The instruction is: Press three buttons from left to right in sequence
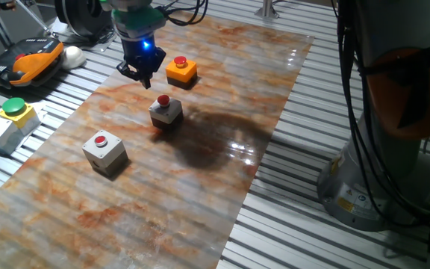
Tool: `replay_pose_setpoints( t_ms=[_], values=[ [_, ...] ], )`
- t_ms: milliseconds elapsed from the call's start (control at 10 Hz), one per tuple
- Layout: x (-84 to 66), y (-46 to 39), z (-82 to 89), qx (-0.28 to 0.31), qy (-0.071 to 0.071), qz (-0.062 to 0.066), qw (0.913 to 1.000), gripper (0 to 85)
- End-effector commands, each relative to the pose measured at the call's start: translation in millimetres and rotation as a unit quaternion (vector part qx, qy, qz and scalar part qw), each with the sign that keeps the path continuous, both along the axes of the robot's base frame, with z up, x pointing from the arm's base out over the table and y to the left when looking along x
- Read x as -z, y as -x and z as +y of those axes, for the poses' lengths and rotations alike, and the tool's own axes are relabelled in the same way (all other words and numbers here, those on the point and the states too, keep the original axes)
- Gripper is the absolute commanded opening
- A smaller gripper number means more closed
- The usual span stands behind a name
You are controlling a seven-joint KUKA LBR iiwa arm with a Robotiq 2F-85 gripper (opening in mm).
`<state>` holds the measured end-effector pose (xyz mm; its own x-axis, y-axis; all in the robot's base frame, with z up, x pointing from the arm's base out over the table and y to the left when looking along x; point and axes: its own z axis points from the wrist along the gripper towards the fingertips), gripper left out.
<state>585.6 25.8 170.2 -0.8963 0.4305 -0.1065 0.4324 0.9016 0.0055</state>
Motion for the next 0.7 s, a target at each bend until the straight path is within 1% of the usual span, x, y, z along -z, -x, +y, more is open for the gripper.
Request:
replay_pose_setpoints(
  t_ms=[0, 200, 300, 400, 500, 600],
  values=[
    [0.0, -0.1, 0.0, -0.004, -0.001, 0.003, 1.0, 0.0],
    [0.0, -0.1, 0.0, -0.035, -0.011, 0.005, 0.9993, 0.0],
    [0.0, -0.1, 0.0, -0.062, -0.017, 0.009, 0.9979, 0.0],
    [0.0, -0.1, 0.0, -0.082, -0.027, 0.014, 0.9962, 0.0],
    [0.0, -0.1, 0.0, -0.1, -0.035, 0.016, 0.9942, 0.0],
    [0.0, -0.1, 0.0, -0.114, -0.034, 0.013, 0.9928, 0.0]
  ],
)
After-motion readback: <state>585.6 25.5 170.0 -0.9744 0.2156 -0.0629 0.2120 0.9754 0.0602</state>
